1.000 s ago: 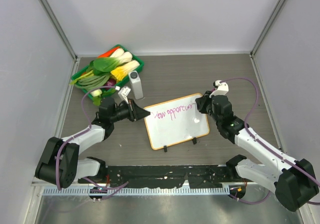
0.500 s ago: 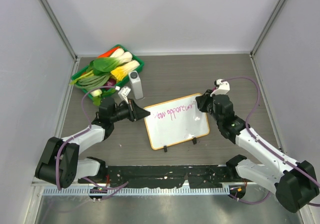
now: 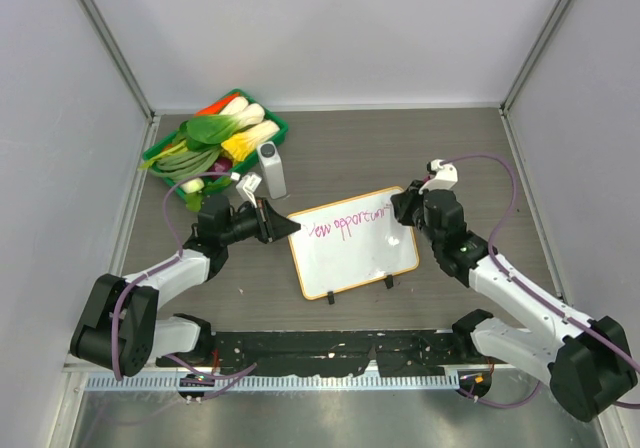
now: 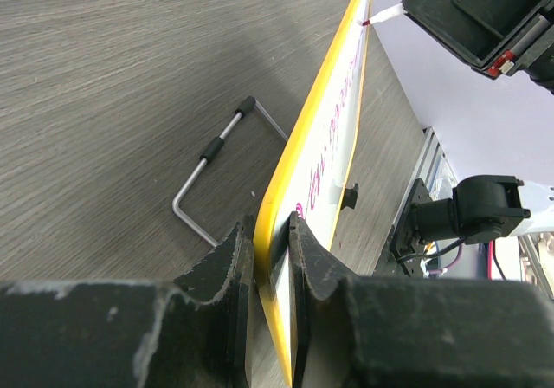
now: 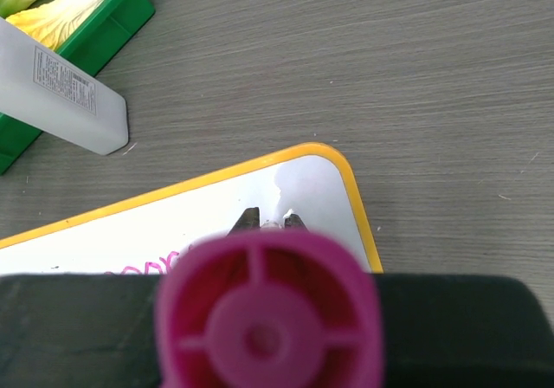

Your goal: Write a sentence on the whiteboard

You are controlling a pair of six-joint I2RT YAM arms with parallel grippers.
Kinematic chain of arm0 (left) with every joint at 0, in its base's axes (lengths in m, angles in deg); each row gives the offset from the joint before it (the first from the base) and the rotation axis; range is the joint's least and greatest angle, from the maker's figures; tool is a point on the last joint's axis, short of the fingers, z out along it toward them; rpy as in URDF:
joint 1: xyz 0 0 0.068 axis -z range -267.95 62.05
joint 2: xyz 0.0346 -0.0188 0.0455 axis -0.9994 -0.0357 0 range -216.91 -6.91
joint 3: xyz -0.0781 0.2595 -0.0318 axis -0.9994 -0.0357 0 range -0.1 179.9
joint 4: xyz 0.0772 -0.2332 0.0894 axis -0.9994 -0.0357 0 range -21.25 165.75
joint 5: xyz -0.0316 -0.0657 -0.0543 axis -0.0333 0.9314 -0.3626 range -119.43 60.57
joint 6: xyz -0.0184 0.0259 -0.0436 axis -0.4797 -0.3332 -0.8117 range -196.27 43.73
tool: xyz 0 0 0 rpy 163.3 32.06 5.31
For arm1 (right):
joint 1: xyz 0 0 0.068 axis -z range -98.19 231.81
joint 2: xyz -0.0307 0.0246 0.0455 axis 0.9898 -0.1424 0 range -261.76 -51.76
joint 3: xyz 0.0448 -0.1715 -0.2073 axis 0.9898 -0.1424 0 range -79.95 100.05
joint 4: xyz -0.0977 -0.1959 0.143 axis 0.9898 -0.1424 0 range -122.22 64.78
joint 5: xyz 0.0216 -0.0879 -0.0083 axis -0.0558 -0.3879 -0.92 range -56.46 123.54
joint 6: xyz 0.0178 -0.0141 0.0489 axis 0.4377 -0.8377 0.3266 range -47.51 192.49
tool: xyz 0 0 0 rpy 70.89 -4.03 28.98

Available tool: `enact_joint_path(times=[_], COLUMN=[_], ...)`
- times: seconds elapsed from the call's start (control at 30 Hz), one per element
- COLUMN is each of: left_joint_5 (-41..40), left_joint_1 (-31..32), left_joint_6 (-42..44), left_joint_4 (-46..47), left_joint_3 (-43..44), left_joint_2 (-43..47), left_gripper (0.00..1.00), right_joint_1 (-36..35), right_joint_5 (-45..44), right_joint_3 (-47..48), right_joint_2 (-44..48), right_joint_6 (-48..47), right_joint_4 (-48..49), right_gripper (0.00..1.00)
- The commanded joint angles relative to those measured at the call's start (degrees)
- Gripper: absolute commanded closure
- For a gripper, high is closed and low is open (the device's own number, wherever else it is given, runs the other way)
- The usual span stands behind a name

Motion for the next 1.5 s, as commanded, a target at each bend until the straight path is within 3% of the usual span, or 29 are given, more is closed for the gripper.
enact_joint_path(times=[0.0,0.6,1.47], left_joint_5=[-3.2,-3.2,-3.2], left_joint_1=[0.6,0.5,0.5], left_joint_6=[4.7,4.8,4.7], left_joint_4=[-2.8,-2.7,-2.9], left_joint_3=[0.2,0.3,0.3], left_joint_2=[-0.1,-0.1,0.2], left_gripper=[1.00,1.00,1.00], right_joint_1=[0.2,0.2,0.2], right_joint_5=[-0.3,1.8,-0.7], right_joint_3=[-1.3,-4.1,1.2], right_joint_2=[1.8,4.1,4.7], right_joint_6=[0.0,0.2,-0.4], right_joint_4=[-0.5,-3.7,-2.3], right_gripper=[0.99,0.99,0.99])
